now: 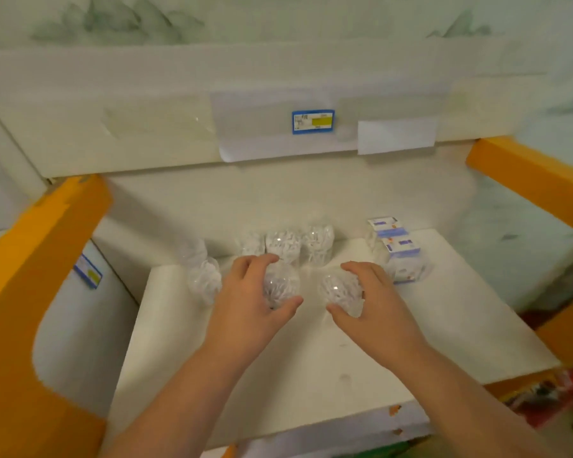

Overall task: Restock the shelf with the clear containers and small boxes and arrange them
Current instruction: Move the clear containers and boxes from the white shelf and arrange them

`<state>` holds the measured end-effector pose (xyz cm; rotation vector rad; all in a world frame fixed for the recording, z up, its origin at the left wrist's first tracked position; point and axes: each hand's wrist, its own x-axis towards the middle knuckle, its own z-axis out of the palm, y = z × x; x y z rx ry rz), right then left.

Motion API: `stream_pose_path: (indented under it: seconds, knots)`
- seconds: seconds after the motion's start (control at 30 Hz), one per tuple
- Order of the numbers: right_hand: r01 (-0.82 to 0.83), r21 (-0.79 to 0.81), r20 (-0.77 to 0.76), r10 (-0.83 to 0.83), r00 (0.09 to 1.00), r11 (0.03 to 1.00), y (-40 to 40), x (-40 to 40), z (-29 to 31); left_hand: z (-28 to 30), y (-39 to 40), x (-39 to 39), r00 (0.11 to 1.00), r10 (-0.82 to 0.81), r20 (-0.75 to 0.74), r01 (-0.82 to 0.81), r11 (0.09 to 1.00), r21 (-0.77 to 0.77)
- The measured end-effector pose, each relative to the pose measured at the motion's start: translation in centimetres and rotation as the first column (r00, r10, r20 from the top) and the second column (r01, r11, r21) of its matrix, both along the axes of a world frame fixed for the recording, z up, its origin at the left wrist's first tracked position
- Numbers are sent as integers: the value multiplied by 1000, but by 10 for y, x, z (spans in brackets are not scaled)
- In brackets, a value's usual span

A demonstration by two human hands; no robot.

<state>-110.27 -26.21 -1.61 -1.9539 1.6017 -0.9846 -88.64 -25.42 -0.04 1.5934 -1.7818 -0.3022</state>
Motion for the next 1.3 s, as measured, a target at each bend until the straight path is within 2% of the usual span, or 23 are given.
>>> stream_pose_path:
  seconds: [0.17, 0.4, 0.97, 1.3]
  knots:
    - [-121, -22, -6, 121, 993, 992, -53, -10, -11, -14, -29, -23, 994, 100, 48, -102, 994, 48]
    - [-261, -31, -46, 259, 965, 965, -80, -16, -18, -26, -41, -39, 981, 186, 55, -190, 980, 66]
    - [-339, -58, -87, 334, 939, 939, -97, -28, -3, -30, -51, -47, 972, 233, 33, -235, 970, 66]
    - [-410, -228, -64, 406, 911, 883, -94, 2, 41, 19, -2, -8, 919, 385, 83, -376, 921, -105]
